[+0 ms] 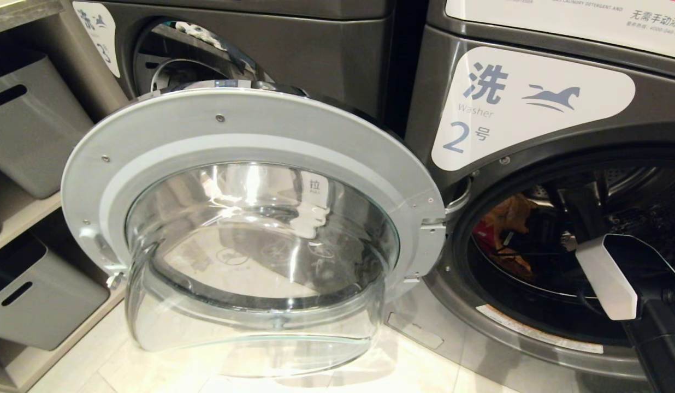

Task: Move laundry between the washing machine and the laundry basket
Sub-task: Pick a cloth and place it into the basket

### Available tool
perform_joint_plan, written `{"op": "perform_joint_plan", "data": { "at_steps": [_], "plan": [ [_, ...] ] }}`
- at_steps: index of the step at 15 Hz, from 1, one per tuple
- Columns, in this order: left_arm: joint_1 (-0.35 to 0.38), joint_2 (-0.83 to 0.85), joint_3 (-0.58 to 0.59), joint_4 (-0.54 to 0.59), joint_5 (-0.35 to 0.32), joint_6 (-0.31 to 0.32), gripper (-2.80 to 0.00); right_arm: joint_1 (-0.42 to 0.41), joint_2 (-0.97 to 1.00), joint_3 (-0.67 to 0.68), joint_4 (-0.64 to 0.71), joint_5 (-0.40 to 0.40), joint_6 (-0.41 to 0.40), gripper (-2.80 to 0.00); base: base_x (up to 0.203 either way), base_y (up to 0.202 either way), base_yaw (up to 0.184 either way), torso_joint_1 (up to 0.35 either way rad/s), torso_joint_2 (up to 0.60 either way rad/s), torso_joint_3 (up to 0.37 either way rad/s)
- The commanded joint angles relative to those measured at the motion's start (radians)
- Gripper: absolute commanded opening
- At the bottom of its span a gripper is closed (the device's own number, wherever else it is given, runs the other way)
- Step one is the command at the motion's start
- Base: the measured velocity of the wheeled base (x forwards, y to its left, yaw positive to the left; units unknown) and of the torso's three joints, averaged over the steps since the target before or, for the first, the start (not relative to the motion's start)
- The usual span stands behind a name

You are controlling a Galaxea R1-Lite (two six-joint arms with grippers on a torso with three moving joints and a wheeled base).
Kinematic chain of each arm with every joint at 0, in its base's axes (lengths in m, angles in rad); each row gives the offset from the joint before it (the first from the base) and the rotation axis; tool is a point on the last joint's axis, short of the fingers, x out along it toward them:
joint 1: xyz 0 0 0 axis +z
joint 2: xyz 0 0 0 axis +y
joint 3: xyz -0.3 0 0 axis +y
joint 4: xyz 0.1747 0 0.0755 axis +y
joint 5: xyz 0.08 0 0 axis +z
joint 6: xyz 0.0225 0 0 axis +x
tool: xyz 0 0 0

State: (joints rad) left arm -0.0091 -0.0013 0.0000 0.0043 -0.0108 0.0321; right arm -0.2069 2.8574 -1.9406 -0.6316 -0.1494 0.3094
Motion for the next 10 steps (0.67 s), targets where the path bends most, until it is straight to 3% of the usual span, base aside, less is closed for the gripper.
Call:
{"op": "perform_joint_plan", "data": {
  "at_steps": [1, 5, 6, 10],
  "plan": [
    [0.000, 0.001, 0.000, 0.000, 0.000, 0.000, -2.80, 0.013, 0.017, -0.003, -0.002, 0.044, 0.028, 0.00, 0.000, 0.000, 0.000, 0.000, 0.00, 0.000],
    [0.000, 0.001, 0.000, 0.000, 0.000, 0.000, -2.80, 0.031, 0.022, -0.001, -0.005, 0.068, 0.026, 0.00, 0.000, 0.000, 0.000, 0.000, 0.00, 0.000],
    [0.000, 0.001, 0.000, 0.000, 0.000, 0.000, -2.80, 0.038, 0.022, -0.001, -0.006, 0.068, 0.025, -2.80, 0.000, 0.000, 0.000, 0.000, 0.00, 0.000],
    [0.000, 0.001, 0.000, 0.000, 0.000, 0.000, -2.80, 0.044, 0.017, -0.001, -0.002, 0.076, 0.026, -2.80, 0.000, 0.000, 0.000, 0.000, 0.00, 0.000]
  ]
}}
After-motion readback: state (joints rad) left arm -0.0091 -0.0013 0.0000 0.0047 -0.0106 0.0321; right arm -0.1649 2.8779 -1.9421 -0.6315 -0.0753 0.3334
